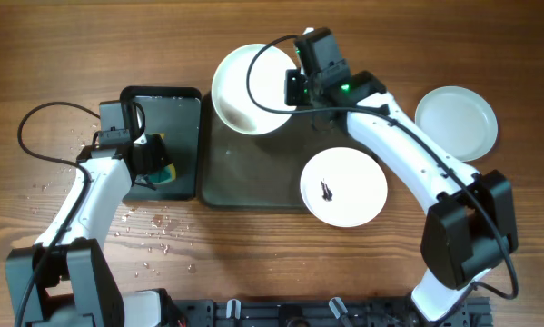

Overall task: Clean dirty plates on tray and stack at the side
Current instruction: 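Lift the cleaned plate with the right gripper and swing it up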

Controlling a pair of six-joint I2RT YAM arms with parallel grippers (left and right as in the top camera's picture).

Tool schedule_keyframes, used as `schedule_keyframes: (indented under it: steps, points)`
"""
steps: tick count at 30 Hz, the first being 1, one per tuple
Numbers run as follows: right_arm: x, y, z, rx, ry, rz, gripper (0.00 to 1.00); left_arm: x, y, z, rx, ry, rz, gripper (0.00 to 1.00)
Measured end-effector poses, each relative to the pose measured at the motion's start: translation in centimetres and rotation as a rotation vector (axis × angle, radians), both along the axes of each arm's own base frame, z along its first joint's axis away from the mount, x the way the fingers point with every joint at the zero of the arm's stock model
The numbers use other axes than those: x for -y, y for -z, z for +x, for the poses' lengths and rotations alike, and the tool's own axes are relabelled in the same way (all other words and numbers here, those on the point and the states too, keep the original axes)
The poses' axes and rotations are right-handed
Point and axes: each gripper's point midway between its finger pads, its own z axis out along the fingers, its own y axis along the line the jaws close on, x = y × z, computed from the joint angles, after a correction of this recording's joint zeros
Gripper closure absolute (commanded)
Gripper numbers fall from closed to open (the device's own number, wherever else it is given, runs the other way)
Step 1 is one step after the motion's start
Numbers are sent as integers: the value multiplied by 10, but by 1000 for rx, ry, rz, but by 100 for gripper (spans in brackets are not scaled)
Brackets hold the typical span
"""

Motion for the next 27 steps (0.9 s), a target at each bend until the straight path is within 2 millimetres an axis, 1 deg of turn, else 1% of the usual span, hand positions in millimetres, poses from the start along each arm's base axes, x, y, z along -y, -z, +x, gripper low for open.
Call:
schedule_keyframes:
  steps: [2,6,9,10,13,14,15,19,21,22,25,27]
  points:
    - [-12,-6,0,41,-10,-5,96,0,-1,0,3,0,1,96]
    - [-44,-22,-1,136,-43,12,96,-6,-16,-3,27,-16,37,96]
    - [-59,-36,3,206,-51,44,96,-11,-26,-3,57,-31,63,96]
    - [-66,-45,6,249,-47,61,96,-15,-30,-4,62,-51,80,96]
    - [-87,-55,9,331,-50,78,96,-21,-36,-6,77,-95,105,96]
    - [-93,-55,9,349,-50,76,96,-22,-38,-6,83,-105,109,96]
    - [-105,-53,9,387,-53,65,96,-24,-39,-7,83,-113,117,96]
    - [-136,-39,5,473,-89,-3,96,-28,-39,-9,75,-129,134,96]
    - [-151,-31,2,536,-122,-74,96,-28,-39,-10,72,-133,137,96]
    - [-153,-31,1,559,-134,-99,96,-29,-39,-10,72,-133,137,96]
    - [-164,-49,3,689,-178,-179,96,-29,-39,-10,72,-134,140,95]
    - [-173,-71,2,801,-218,-239,96,-29,-39,-10,71,-135,142,95]
